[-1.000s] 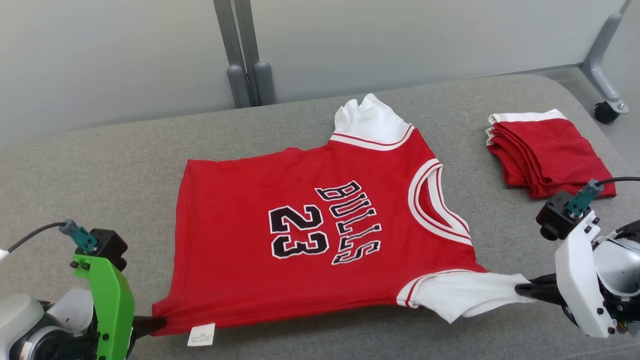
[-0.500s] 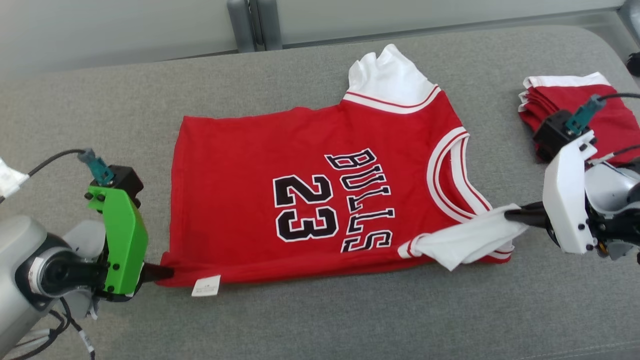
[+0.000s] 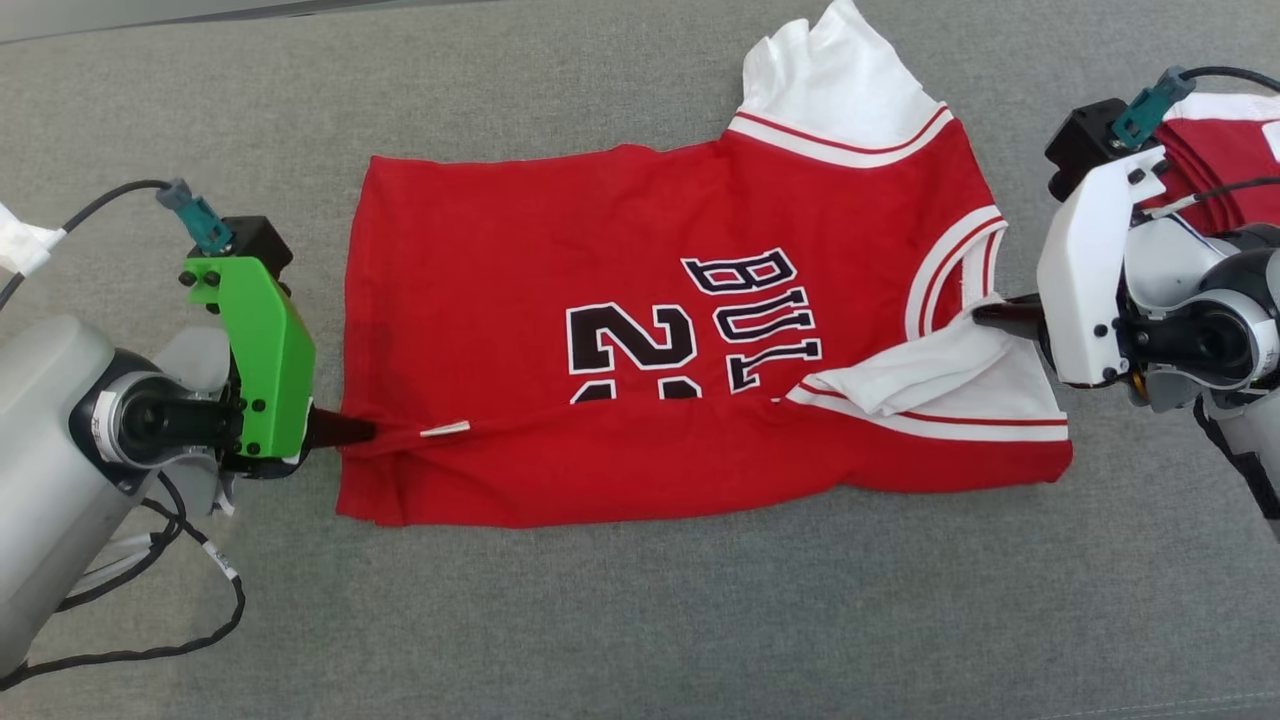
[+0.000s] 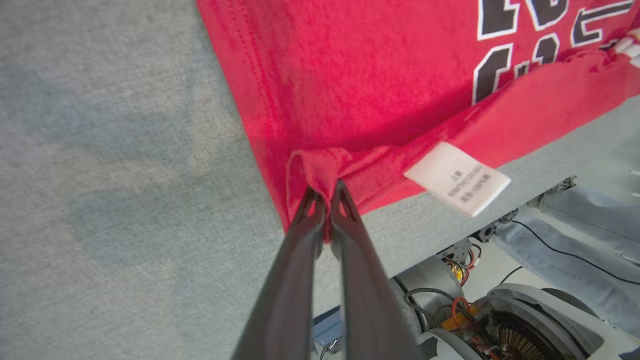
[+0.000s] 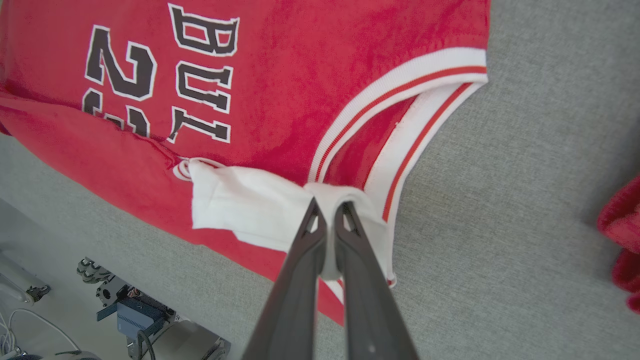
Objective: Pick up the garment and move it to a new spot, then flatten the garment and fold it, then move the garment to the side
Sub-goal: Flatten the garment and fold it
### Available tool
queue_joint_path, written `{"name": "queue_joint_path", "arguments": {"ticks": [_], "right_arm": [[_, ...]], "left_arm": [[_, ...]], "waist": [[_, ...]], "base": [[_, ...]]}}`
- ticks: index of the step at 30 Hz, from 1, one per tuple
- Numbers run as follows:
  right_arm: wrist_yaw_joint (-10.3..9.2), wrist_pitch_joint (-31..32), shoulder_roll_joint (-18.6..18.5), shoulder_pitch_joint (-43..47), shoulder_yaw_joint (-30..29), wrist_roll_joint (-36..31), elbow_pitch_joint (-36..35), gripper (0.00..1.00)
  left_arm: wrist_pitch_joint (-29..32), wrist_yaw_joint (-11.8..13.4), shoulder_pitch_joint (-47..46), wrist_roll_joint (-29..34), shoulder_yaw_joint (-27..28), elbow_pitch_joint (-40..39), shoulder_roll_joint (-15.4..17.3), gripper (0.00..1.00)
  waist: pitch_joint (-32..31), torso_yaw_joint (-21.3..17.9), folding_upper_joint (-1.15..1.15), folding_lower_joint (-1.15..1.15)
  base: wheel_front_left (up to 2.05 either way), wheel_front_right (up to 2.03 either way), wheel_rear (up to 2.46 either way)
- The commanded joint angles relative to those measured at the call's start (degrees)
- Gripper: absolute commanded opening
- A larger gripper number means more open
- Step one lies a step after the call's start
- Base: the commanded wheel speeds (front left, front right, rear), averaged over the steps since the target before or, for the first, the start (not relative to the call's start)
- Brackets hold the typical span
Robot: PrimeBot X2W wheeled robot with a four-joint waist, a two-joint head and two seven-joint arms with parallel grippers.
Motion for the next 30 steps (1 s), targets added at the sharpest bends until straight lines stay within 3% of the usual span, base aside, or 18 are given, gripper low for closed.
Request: {"name": "queue_joint_path", "arguments": {"ticks": [1, 8, 11, 14, 17, 20, 24, 27, 30], "right_arm": [[-0.02, -1.07, 0.51, -0.34, -0.53, -0.83, 0.63, 1.0], [-0.02, -12.25, 1.79, 1.79, -2.07, -3.0, -0.76, 1.0], [-0.01, -20.21, 1.92, 3.97, -3.02, -3.78, -2.75, 1.0], [-0.02, -30.43, 2.04, 7.45, -3.99, -6.04, -5.39, 1.0], [-0.02, -41.22, 2.77, 11.79, -5.67, -9.24, -7.67, 1.0], [-0.02, -50.48, 3.99, 16.69, -8.34, -13.41, -8.85, 1.0], [-0.02, -58.45, 7.3, 23.33, -13.11, -19.22, -9.14, 1.0], [-0.01, -62.66, 10.12, 27.94, -15.5, -22.9, -10.2, 1.0], [-0.05, -66.57, 12.28, 32.43, -17.79, -26.47, -10.45, 1.0]], "left_arm": [[-0.66, -0.42, -0.4, 0.36, 0.3, 1.1, -0.39, 1.0], [-8.52, -3.96, 1.61, 1.61, 2.47, 2.35, -0.68, 1.0], [-15.37, -5.02, 3.27, 4.83, 3.16, 1.39, 0.54, 1.0], [-26.0, -5.04, 6.07, 8.77, 4.57, 0.06, 1.4, 1.0], [-37.61, -2.97, 9.99, 12.96, 5.78, -1.63, 2.36, 1.0], [-48.16, 0.85, 14.15, 17.62, 6.54, -3.53, 3.29, 1.0], [-60.19, 5.2, 20.54, 19.55, 8.59, -6.68, 3.63, 1.0], [-66.31, 8.88, 25.15, 20.96, 10.12, -9.19, 4.36, 1.0], [-68.35, 12.59, 29.45, 24.01, 13.52, -12.76, 4.2, 1.0]], "waist": [[-0.56, -0.03, 0.0, 0.0], [-4.29, -0.36, 0.0, 0.0], [-6.34, -0.55, 0.0, 0.0], [-8.35, -0.75, 0.0, 0.0], [-10.07, -0.84, 0.0, 0.0], [-11.34, -0.86, 0.0, 0.0], [-12.97, -1.0, 0.0, 0.0], [-13.81, -1.24, 0.0, 0.0], [-14.04, -1.33, 0.0, 0.0]], "base": [[0.0, 0.0, 0.0], [0.0, 0.0, 0.0], [0.0, 0.0, 0.0], [0.0, 0.0, 0.0], [0.0, 0.0, 0.0], [0.0, 0.0, 0.0], [0.0, 0.0, 0.0], [0.0, 0.0, 0.0], [0.0, 0.0, 0.0]]}}
